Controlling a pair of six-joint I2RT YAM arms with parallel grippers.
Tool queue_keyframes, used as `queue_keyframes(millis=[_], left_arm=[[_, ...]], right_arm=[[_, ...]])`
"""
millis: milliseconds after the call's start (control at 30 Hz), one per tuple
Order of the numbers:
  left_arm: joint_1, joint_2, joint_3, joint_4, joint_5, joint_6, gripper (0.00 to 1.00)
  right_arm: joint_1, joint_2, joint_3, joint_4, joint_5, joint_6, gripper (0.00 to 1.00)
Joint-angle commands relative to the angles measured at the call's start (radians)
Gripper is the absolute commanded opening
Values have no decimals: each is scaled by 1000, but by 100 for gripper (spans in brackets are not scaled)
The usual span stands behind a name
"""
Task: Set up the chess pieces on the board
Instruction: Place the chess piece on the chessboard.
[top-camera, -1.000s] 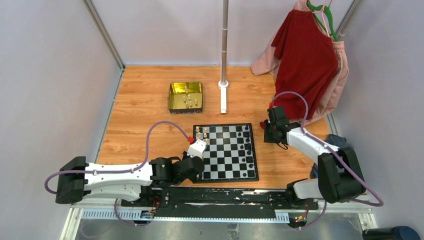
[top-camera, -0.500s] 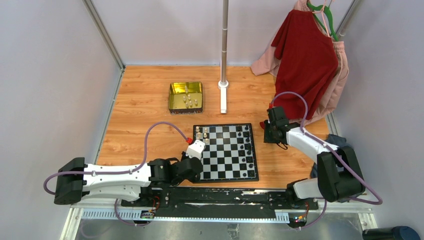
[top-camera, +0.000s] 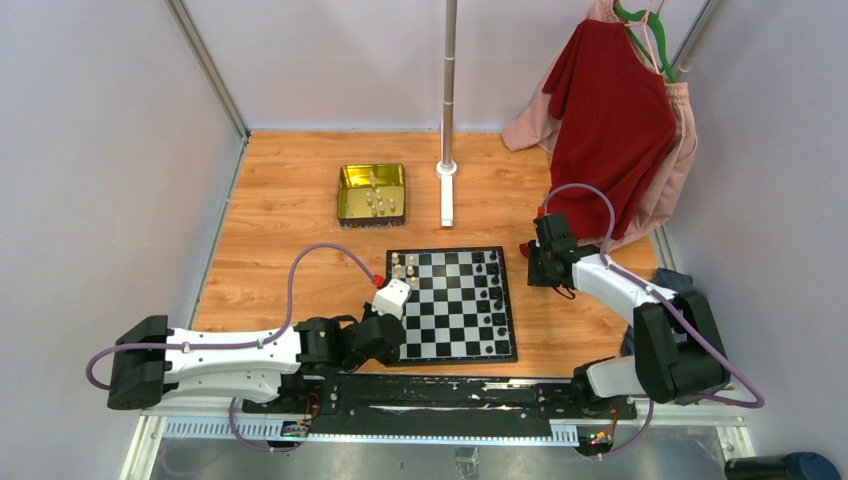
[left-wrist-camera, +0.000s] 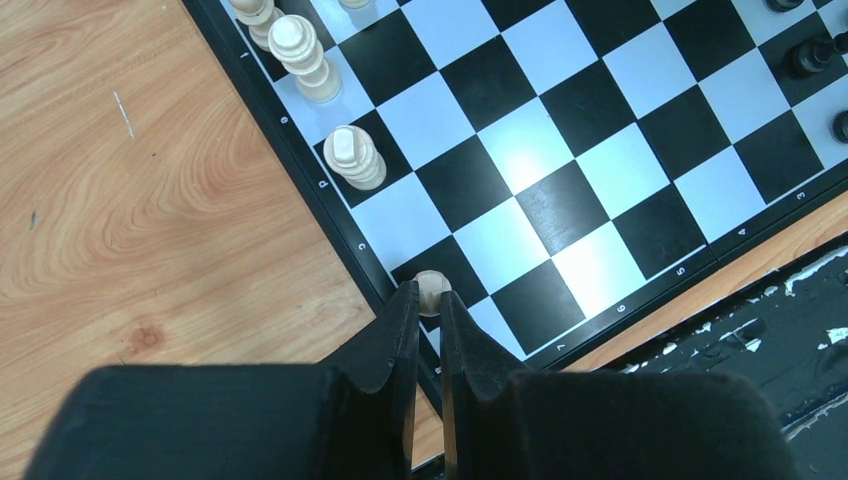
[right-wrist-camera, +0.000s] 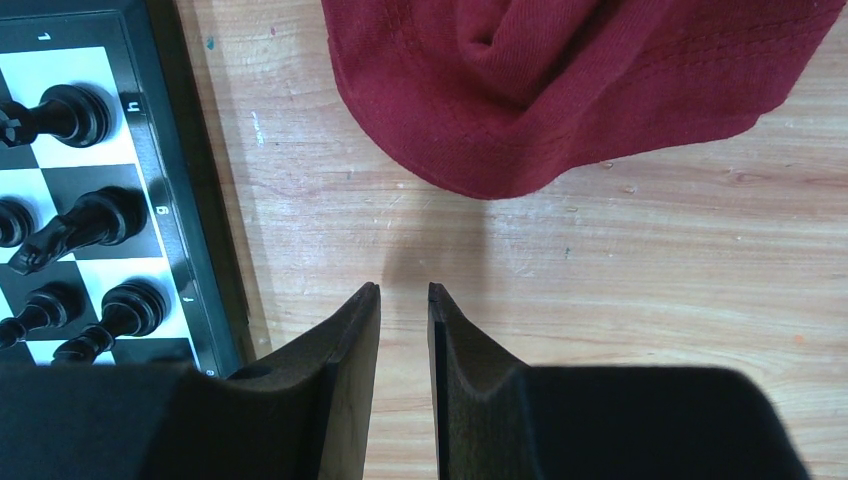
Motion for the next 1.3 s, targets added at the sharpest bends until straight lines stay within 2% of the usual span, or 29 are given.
queue_keyframes(millis=[0, 600, 833, 1133, 1267], left_arm=[[-6, 3, -6, 38, -15, 8, 0], [-6, 41, -3, 44, 10, 9, 8], [-7, 31, 6, 15, -1, -1, 26], [-7, 5, 32, -34, -19, 0, 29], [-7, -4, 49, -54, -26, 4, 37]], right_arm=[[6, 10, 10, -4, 8, -15, 29], [6, 4, 6, -2, 6, -14, 29], [7, 6, 6, -2, 4, -14, 29], [6, 3, 7, -3, 3, -14, 29], [6, 4, 9, -3, 2, -14, 29]])
